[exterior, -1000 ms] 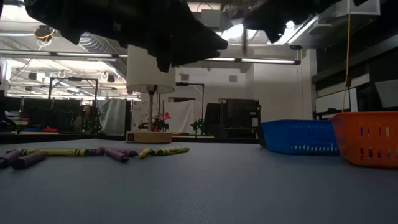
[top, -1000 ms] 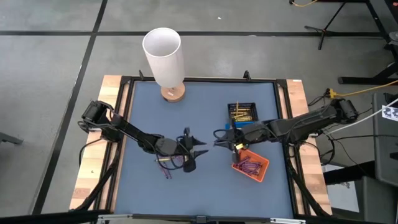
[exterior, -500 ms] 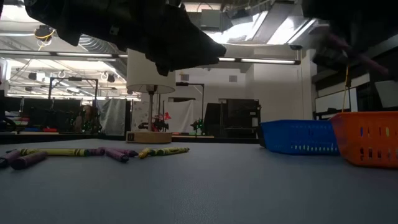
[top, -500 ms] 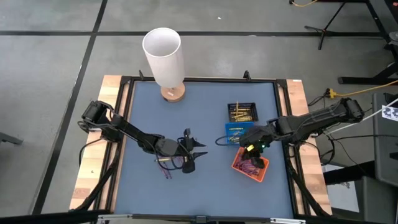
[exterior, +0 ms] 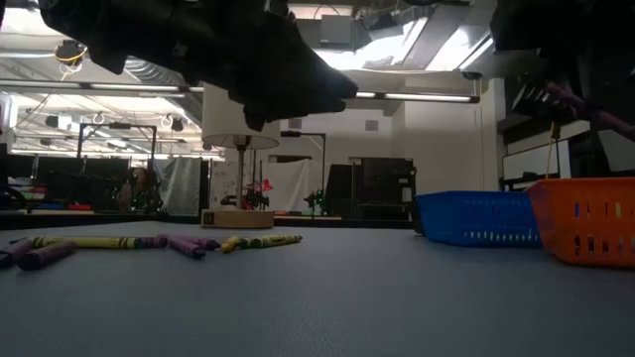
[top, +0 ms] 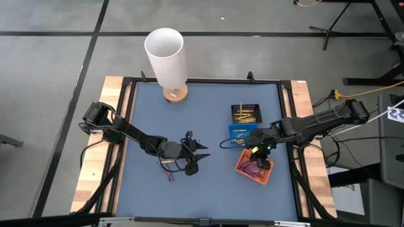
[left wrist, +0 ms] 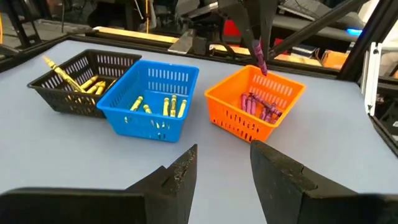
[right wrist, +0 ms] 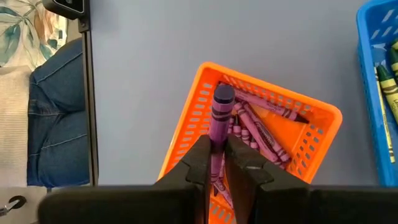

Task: Sort crayons
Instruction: Put the purple crayon into the orange bin, then put the yellow crayon into the black bin

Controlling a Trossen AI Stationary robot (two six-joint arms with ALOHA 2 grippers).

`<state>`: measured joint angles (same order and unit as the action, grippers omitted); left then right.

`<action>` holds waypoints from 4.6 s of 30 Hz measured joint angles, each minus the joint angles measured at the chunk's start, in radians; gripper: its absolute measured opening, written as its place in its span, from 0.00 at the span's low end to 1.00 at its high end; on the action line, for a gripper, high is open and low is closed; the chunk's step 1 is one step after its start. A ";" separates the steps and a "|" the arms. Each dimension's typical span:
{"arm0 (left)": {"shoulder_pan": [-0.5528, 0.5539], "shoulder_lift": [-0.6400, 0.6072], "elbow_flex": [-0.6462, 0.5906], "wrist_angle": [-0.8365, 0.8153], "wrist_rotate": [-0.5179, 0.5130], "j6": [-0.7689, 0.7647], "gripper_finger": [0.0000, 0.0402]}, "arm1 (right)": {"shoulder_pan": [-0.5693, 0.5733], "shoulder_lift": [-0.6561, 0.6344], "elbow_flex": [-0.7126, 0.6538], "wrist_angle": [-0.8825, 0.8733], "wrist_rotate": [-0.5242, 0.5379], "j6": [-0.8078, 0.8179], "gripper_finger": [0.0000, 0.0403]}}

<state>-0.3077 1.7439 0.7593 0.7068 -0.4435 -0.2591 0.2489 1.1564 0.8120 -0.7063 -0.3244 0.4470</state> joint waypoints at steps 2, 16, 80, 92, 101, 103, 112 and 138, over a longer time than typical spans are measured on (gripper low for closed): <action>0.000 -0.002 0.000 -0.014 0.000 0.002 0.33 | 0.000 0.000 0.000 0.000 0.000 0.000 0.09; 0.002 -0.048 0.014 -0.240 -0.026 -0.078 0.33 | 0.000 0.000 0.000 0.000 -0.001 0.001 0.14; 0.019 0.093 0.225 -1.115 0.071 -0.918 0.32 | 0.000 0.000 0.000 0.004 0.029 0.000 0.38; 0.019 0.094 0.224 -1.116 0.065 -0.920 0.13 | 0.000 0.000 0.000 0.005 0.029 0.000 0.38; 0.019 0.095 0.224 -1.100 0.063 -0.920 0.04 | 0.000 0.001 0.000 0.005 0.029 0.000 0.38; 0.019 0.095 0.224 -1.094 0.060 -0.920 0.03 | 0.000 0.000 0.000 0.005 0.029 0.000 0.38; 0.019 0.080 0.223 -1.090 0.049 -0.909 0.02 | 0.000 -0.003 0.000 0.005 0.026 0.000 0.38; 0.165 0.090 0.449 -0.364 -0.028 0.121 0.02 | 0.000 -0.356 0.001 -0.002 0.116 -0.062 0.38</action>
<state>-0.1426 1.8335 1.2079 0.3424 -0.4719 -0.1381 0.2489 0.8000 0.8127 -0.7078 -0.2079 0.3851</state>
